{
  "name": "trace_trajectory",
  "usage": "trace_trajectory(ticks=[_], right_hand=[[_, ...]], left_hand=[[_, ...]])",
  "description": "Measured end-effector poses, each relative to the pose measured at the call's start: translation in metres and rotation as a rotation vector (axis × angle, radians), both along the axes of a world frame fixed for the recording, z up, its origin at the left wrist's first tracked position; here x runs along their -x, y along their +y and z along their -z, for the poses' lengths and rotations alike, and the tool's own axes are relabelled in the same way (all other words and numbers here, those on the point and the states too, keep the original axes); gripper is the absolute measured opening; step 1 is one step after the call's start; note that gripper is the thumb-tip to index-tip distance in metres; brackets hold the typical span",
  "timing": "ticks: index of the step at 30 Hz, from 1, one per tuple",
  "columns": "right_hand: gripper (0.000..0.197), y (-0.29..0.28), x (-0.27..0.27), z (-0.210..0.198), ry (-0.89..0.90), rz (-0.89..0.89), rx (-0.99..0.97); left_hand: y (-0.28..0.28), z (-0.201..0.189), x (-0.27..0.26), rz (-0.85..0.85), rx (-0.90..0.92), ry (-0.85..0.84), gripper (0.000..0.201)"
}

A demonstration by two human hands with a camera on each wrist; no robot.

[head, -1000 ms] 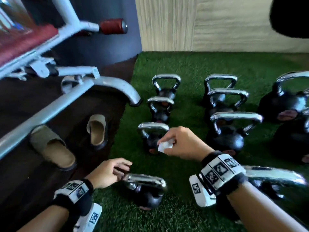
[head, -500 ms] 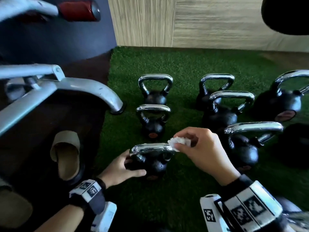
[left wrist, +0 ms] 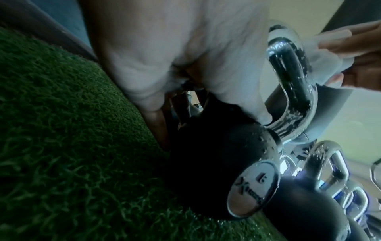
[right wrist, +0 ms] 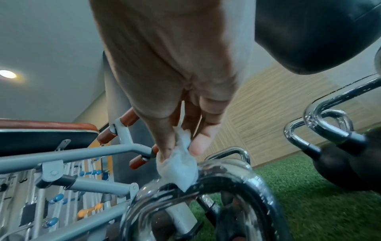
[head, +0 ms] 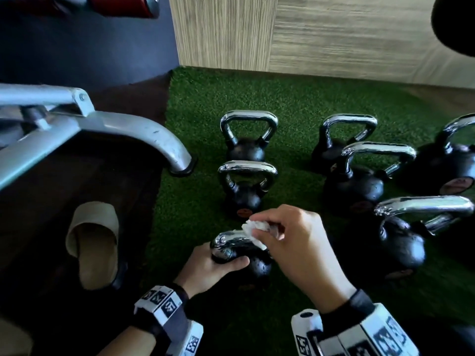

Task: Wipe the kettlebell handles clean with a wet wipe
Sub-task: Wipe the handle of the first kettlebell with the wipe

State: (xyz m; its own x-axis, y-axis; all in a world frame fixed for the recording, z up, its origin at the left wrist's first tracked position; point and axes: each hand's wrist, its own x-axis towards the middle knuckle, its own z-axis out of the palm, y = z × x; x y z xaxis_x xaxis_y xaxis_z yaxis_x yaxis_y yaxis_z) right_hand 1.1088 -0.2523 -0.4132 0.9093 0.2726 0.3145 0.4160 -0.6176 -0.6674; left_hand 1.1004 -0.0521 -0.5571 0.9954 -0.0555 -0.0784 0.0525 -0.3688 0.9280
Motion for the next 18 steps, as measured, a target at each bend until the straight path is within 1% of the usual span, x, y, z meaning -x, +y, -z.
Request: trace_trajectory(ticks=[2, 4, 7, 11, 15, 17, 18], right_hand=[[0.012, 0.010, 0.002, 0.007, -0.004, -0.035, 0.027], [0.010, 0.016, 0.006, 0.015, -0.044, -0.030, 0.062], [0.013, 0.009, 0.008, 0.022, -0.078, 0.064, 0.053], [0.016, -0.010, 0.008, 0.027, -0.066, 0.193, 0.038], [0.017, -0.001, 0.011, 0.029, -0.095, 0.103, -0.008], [0.015, -0.003, 0.010, 0.032, -0.082, 0.116, -0.027], [0.015, -0.008, 0.007, 0.035, -0.067, 0.142, -0.048]], left_hand=[[0.000, 0.003, 0.000, -0.004, -0.023, -0.014, 0.058], [0.001, 0.007, -0.001, -0.007, -0.042, -0.025, 0.059], [0.001, 0.009, -0.003, -0.009, -0.048, -0.045, 0.061], [0.000, 0.008, -0.002, -0.015, -0.035, -0.038, 0.062], [0.000, 0.005, -0.001, -0.018, -0.017, 0.007, 0.041], [-0.001, 0.003, 0.000, -0.013, -0.014, 0.008, 0.028], [-0.002, 0.002, 0.001, -0.010, -0.016, 0.008, 0.025]])
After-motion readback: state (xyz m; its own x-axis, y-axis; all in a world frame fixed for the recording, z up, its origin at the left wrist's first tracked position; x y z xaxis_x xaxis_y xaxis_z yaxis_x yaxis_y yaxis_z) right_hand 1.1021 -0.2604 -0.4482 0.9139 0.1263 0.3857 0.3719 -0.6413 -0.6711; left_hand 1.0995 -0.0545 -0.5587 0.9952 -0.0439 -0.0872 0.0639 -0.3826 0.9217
